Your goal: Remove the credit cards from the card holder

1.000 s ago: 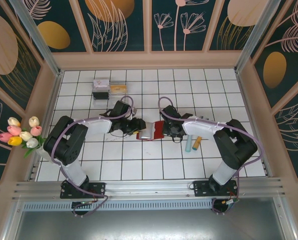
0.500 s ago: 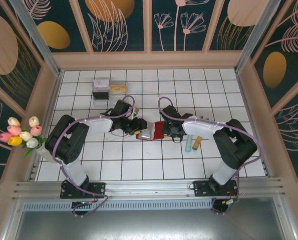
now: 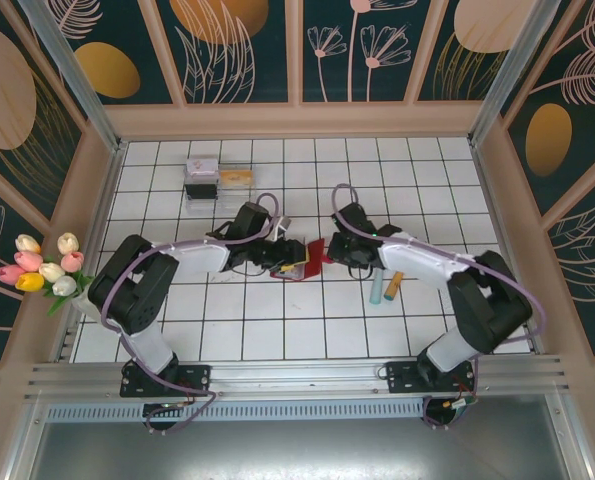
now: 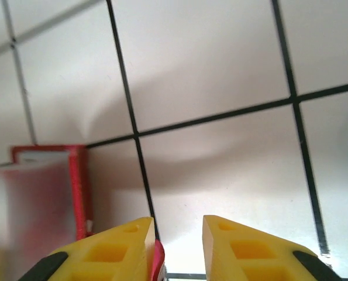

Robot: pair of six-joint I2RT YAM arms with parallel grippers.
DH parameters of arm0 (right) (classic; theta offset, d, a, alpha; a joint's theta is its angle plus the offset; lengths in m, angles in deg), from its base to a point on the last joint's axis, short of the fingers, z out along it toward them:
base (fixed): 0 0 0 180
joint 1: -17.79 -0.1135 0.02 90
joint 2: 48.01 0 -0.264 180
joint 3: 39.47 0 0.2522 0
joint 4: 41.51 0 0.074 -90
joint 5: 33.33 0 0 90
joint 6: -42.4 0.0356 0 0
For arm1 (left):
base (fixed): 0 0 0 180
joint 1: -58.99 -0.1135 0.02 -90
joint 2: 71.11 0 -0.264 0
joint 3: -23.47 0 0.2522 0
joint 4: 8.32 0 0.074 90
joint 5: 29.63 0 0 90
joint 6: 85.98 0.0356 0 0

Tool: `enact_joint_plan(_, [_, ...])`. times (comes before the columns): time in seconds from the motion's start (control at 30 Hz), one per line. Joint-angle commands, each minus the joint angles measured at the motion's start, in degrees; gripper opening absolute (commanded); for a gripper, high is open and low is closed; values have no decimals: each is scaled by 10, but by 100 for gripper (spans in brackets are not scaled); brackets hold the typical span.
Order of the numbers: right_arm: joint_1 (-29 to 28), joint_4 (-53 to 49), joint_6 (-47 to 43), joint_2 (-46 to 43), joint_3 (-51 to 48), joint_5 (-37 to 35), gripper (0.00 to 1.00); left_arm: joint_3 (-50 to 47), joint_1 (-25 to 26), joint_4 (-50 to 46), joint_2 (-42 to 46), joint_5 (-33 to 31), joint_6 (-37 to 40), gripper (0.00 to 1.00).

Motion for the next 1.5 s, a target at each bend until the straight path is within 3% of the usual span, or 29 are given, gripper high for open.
enact_joint_plan(0.0, [20,31,11,-53,-27,30,35,18,16,34,-23,13,-16,44])
enact_joint_plan(0.3, [55,121,45,-126,-86,100,41,46,32,5,-73,-35,-18,38])
enact_joint_plan(0.6, [41,163,59,-52,-64,163,32,42,32,-24,-91,-63,-13,31])
enact_joint_plan(0.73, [17,166,65,-5,-38,170,23,39,33,-26,-101,-65,-16,21])
enact_joint_plan(0.97, [-4,146,67,59,-8,165,19,43,33,-33,-96,-66,-17,10])
enact_joint_plan(1.1, [0,128,56,80,-4,158,18,80,32,-101,-59,-91,-3,0])
enact_joint_plan(1.47, [16,111,4,125,11,178,18,74,-9,-216,49,-217,42,4])
